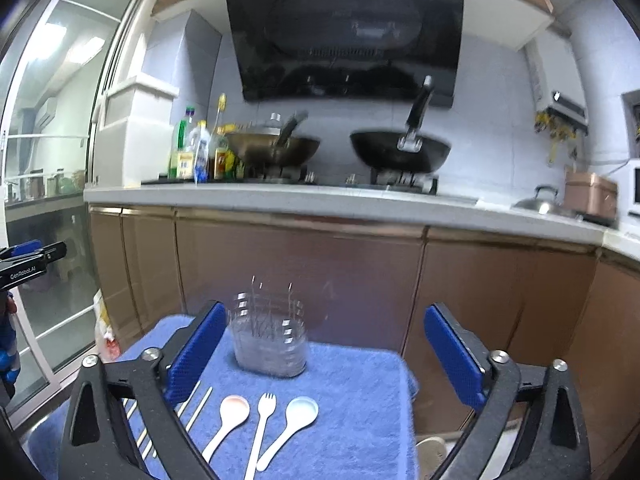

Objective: Organize utensils
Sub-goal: 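Lower the left tool onto a chopstick while the right tool grasps a white spoon, then lift the chopstick and spoon and drop both into the clear utensil holder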

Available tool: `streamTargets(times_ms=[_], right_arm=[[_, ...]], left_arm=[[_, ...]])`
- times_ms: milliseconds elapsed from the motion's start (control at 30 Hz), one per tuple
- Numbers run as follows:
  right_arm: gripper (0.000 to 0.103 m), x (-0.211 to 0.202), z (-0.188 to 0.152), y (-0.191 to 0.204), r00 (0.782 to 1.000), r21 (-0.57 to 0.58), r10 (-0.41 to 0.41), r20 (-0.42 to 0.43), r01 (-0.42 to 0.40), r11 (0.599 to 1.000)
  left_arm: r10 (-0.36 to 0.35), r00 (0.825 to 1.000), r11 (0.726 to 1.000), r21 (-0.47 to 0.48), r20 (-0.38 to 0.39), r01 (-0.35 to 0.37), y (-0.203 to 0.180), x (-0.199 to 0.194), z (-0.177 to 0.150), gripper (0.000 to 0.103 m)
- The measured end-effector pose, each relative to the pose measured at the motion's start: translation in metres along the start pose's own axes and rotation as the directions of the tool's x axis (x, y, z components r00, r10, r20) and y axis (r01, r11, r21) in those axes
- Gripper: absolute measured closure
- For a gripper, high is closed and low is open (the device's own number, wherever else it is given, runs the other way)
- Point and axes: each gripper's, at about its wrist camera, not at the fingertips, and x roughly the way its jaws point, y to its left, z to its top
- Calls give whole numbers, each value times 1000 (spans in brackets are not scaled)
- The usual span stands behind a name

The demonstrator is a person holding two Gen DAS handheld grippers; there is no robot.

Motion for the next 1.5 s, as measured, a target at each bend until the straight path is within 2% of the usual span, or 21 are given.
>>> streamTargets(times_ms=[33,100,133,200,233,267,367,400,433,467,600,733,867,933,967,1133,1267,1367,1433,1500], right_arm=[[15,10,-5,-1,999,6,13,-30,-13,1000],[23,35,-20,-7,992,29,54,-116,-50,998],[25,47,-27,-8,985,40,72,-155,-67,997],[36,69,-42,-11,965,65,116,-234,-104,993],[40,83,-53,-13,949,84,146,-281,-127,988],[45,95,-62,-15,932,104,171,-319,-145,984],[52,125,-84,-18,884,156,234,-404,-186,970],[55,133,-89,-18,872,167,249,-422,-195,966],[56,143,-95,-19,857,179,263,-442,-203,963],[57,151,-101,-20,845,189,274,-459,-209,960],[58,177,-119,-23,806,216,301,-510,-218,952],[58,191,-127,-29,787,227,307,-536,-216,950],[58,206,-133,-38,768,244,319,-555,-217,945],[58,213,-136,-42,757,245,324,-567,-221,944],[58,217,-137,-42,751,248,329,-572,-224,942],[59,237,-141,-47,713,298,382,-588,-249,922],[65,258,-142,-45,679,313,408,-611,-267,912],[70,274,-145,-40,638,320,427,-640,-285,904],[76,283,-149,-36,607,313,436,-665,-303,900],[92,289,-149,-32,587,295,437,-682,-326,898]], left_arm=[[-30,999,1000,-8,-43,29,3,10,-3,34],[-114,982,993,-41,-151,109,9,33,-12,34],[-170,962,985,-63,-215,160,10,47,-19,34],[-256,914,966,-101,-316,236,10,71,-33,34],[-292,883,957,-117,-368,267,8,84,-43,35],[-308,860,951,-128,-406,280,6,94,-51,35],[-331,787,942,-139,-521,304,-7,123,-78,39],[-328,767,943,-135,-551,306,-12,131,-84,48],[-323,740,943,-134,-590,305,-18,142,-92,55],[-320,712,943,-137,-625,304,-24,152,-99,58],[-283,649,953,-130,-706,274,-36,186,-113,62],[-243,611,963,-112,-753,245,-42,205,-126,73],[-211,584,971,-99,-784,218,-42,218,-132,78],[-198,566,973,-88,-800,215,-44,224,-136,86],[-191,560,973,-82,-806,214,-46,227,-138,87],[-169,552,976,-61,-817,208,-48,233,-137,93],[-170,550,977,-69,-818,200,-48,243,-136,96],[-175,552,979,-81,-816,189,-44,246,-136,97],[-174,557,980,-85,-812,181,-43,245,-136,98],[-171,566,981,-87,-806,173,-40,240,-136,98]])
